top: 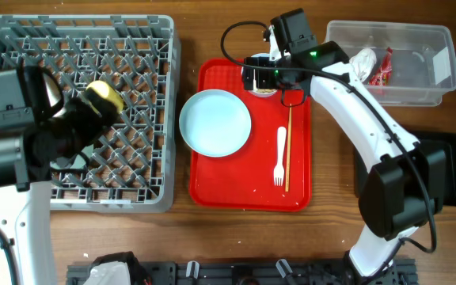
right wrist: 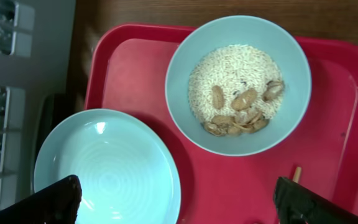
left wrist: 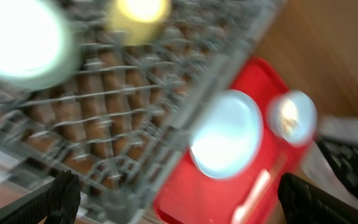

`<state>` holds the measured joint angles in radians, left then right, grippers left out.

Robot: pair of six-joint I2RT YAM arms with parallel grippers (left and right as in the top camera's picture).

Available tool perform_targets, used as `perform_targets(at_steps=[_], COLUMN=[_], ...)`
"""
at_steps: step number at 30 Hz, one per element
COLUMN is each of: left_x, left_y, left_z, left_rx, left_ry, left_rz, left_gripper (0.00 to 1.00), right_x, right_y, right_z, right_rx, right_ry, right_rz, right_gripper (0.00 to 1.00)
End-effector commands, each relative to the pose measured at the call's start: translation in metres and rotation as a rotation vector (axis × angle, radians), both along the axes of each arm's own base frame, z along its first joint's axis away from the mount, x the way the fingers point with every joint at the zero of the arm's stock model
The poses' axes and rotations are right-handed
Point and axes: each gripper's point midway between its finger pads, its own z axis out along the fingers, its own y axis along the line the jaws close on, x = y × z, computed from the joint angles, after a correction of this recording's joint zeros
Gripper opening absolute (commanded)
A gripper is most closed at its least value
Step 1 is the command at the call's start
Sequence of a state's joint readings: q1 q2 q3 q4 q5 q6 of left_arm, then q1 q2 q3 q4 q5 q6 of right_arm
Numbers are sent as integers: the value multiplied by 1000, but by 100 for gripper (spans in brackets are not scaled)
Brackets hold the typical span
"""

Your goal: Sort waste into correct bins and load items into the dishwasher rack

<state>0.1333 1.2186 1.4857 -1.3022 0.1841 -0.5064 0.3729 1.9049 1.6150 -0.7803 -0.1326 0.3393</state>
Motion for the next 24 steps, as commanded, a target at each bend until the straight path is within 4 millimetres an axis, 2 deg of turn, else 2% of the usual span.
perform_targets(at_steps=[1,4,5,8,13,14,17,19,21,22,23,24], left_x=[15,20,23,38,87,99,111,114,117,120,125,127], left_y=[-50,-62,-68,-87,-141,-168,-206,-245,-274,-286,-303,-308], left_z=[1,-23,-32,-40,-35,-26,-8,6,6,1,-14,-21], left_rx=[-95,-112,-107,-67,61,63,29,-3,80,118,150,159], left_ry=[-35,106,176,259,93,-1,-132,-239,-331,-347,-348,-341], left_rz=[-244,-285,-325,-408,-547,-600,-634,-735,-848,-852,-866,-869], left_gripper=[100,99,99,99,99,99,100,100,99,100,100,99], right_x=[-9,-25,-29,-28,-17,-18,-19,-20,-20,-20,-20,-20], right_y=[-13,-29,-44,-77,-158,-189,-224,-241,-245,-245,-245,-245], right_z=[37,50,53,59,60,58,58,58,58,59,58,58], right_rx=[39,8,-13,14,121,122,125,127,129,128,129,128], right_ry=[-22,-7,4,31,81,90,86,83,78,78,78,78], right_rz=[-122,-163,-236,-350,-547,-622,-706,-746,-756,-756,-755,-755], right_gripper=[100,100,100,100,100,100,100,100,100,100,100,99])
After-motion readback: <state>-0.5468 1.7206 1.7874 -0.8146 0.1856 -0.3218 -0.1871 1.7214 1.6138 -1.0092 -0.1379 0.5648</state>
